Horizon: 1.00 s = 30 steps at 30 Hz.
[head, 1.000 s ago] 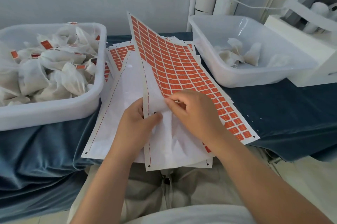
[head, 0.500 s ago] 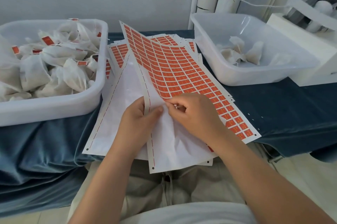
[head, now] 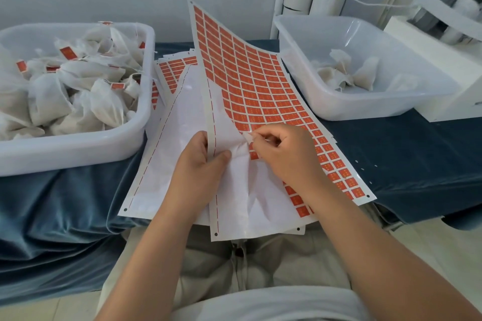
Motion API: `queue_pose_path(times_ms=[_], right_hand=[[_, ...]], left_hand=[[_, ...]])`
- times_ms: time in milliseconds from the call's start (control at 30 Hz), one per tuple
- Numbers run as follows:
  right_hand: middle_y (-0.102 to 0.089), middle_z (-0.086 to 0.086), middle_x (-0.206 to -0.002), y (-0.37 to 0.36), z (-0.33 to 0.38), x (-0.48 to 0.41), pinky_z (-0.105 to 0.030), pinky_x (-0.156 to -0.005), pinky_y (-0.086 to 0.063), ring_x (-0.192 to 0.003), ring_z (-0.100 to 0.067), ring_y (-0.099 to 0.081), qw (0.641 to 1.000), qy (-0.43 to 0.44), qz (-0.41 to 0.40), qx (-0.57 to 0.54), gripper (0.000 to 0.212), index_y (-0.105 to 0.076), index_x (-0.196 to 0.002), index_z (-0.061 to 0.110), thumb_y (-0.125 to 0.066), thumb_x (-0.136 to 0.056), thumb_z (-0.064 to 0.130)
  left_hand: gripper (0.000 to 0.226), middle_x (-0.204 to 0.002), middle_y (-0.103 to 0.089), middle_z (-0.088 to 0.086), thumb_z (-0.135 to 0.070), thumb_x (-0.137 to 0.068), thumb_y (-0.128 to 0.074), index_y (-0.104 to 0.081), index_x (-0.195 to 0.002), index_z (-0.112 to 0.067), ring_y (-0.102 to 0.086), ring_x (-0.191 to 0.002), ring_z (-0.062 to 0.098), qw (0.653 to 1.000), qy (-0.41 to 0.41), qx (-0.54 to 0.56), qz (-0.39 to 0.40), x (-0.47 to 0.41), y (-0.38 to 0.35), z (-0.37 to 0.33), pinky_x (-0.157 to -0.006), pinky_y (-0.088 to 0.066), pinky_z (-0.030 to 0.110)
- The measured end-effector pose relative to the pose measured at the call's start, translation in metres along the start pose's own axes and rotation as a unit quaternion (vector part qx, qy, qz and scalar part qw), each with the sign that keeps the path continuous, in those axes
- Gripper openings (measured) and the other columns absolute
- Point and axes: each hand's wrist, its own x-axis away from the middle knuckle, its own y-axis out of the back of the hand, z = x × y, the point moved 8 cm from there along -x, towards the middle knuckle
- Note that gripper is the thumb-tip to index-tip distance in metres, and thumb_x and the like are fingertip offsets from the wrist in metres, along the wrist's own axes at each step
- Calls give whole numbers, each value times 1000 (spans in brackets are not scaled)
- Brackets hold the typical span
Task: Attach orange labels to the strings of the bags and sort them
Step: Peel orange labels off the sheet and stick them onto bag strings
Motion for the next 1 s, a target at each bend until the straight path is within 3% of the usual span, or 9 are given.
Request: queue_pose_path(times_ms=[133,233,333,433,533,667,733,833,1000], right_hand=[[-73,20,-87,11,-9,-2,-10,-67,-49,-90,1,-67,995,-84,-25,-41,21,-73,-81,37,-62,-95,48],[-74,29,-92,24,-24,-1,-24,-75,-56,-89,6,-71,977,-174,-59,-110,14,-73,-89,41,-65,-98,48],[-78,22,-93,38,-31,1,-26,-63,-62,-82,-3,-78,948,-239,-79,-193,16,-73,-100,38,-66,-98,52],[-80,17,-94,45,-25,2,-19,-53,-58,-82,-8,-79,937,-252,-79,-229,19,-72,-105,36,-66,-98,53],[-80,13,-97,38,-12,5,-29,-64,-61,-85,-12,-80,929,-253,-57,-265,19,-72,-107,34,-66,-99,50],[-80,16,-98,26,8,13,-27,-68,-62,-88,-8,-79,923,-242,-58,-293,13,-72,-107,37,-65,-101,46],[-79,18,-98,18,15,17,-28,-76,-61,-91,-7,-77,931,-231,-60,-278,11,-74,-100,41,-64,-101,46],[-78,16,-93,7,22,22,-32,-82,-59,-86,-8,-74,941,-212,-41,-260,13,-76,-95,46,-64,-101,44],[-66,14,-71,4,18,16,-22,-61,-43,-55,-3,-56,930,-222,13,-293,21,-77,-108,39,-56,-107,34]], left_hand=[[22,-107,-74,-20,-26,-98,-67,-59,-111,-43,-72,-97,4,998,14,40,-37,-1,7,4,-78,-59,32],[37,-113,-68,-27,-28,-99,-69,-49,-121,-51,-67,-98,-10,997,-12,27,-73,-3,18,1,-73,-51,19],[55,-117,-64,-32,-25,-98,-71,-42,-136,-52,-64,-101,-15,994,-29,23,-102,-7,31,0,-81,-50,20],[77,-136,-51,-27,-28,-94,-77,-29,-152,-47,-53,-124,-3,984,-48,-109,-134,-7,37,-7,-102,-45,30],[60,-151,-48,-12,-34,-96,-75,-46,-148,-35,-50,-136,11,949,-125,-215,-196,7,38,-29,-112,-45,36],[25,-101,-76,-28,-56,-94,-65,-74,-111,-40,-72,-94,-3,994,-87,7,-59,13,12,-37,-66,-58,12],[36,-100,-79,-23,-64,-87,-63,-79,-106,-38,-73,-93,-3,994,-44,99,1,17,-2,-38,-64,-54,8],[23,-99,-81,-14,-55,-92,-67,-83,-95,-39,-74,-86,1,988,-7,155,-9,20,-8,-31,-65,-56,17],[17,-100,-82,-6,-41,-100,-69,-83,-91,-38,-71,-79,4,976,23,208,-55,18,5,-21,-74,-51,29]])
